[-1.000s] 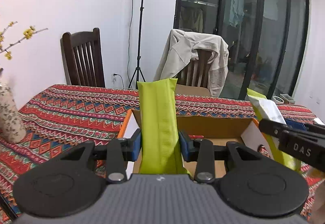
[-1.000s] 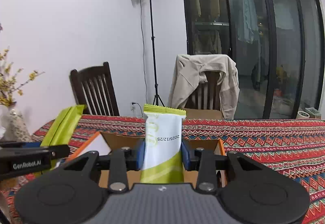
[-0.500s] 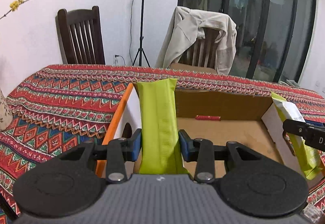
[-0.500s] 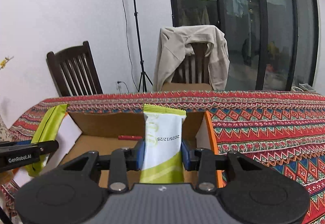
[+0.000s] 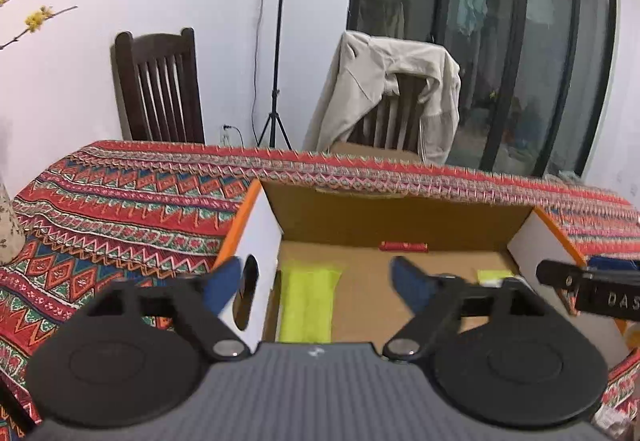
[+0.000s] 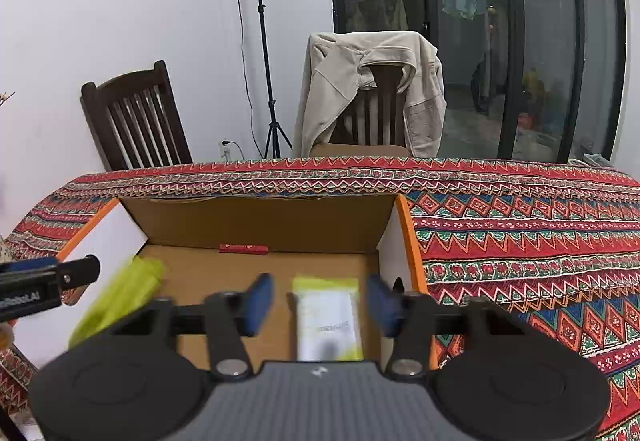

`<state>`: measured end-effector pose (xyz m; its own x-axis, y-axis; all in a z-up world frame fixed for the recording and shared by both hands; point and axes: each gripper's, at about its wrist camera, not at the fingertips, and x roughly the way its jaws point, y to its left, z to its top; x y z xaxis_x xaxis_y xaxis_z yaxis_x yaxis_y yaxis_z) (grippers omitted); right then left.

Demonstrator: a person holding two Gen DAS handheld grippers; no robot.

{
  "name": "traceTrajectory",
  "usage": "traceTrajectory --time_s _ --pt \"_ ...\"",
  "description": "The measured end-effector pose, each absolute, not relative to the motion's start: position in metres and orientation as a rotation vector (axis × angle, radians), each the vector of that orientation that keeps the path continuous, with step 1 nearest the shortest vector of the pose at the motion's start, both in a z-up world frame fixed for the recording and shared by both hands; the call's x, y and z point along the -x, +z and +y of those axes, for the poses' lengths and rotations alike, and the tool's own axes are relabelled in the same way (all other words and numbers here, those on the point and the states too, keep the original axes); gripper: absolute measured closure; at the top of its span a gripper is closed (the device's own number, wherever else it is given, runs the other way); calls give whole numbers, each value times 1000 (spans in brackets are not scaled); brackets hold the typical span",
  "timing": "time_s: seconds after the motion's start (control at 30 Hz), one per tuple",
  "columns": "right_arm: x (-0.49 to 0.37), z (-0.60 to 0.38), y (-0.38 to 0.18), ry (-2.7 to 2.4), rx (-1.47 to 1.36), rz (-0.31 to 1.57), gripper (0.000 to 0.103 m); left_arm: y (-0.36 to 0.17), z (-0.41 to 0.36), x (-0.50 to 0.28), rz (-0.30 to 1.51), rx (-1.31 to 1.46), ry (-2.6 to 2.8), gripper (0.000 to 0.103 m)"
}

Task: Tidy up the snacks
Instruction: 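Withdraw both tools from the box back toward the snack pile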

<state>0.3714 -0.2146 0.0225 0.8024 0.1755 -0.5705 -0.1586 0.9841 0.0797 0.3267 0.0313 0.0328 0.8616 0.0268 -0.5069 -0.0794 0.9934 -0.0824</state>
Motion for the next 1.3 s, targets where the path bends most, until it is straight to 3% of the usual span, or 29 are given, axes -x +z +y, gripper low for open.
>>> traceTrajectory --time_s 0.03,0.07,0.17,0.77,1.3 --pt "-370 -215 23 178 -31 607 18 36 32 -325 519 110 57 7" --pt "-369 -216 24 177 -32 599 15 38 33 -324 508 118 60 0" --pt "-369 -218 27 186 -37 591 0 44 34 -320 479 137 57 0" --pt "-355 -217 47 190 -29 530 0 64 36 -303 418 143 42 0" --pt "-267 -228 97 212 5 374 0 108 47 -221 321 129 11 0"
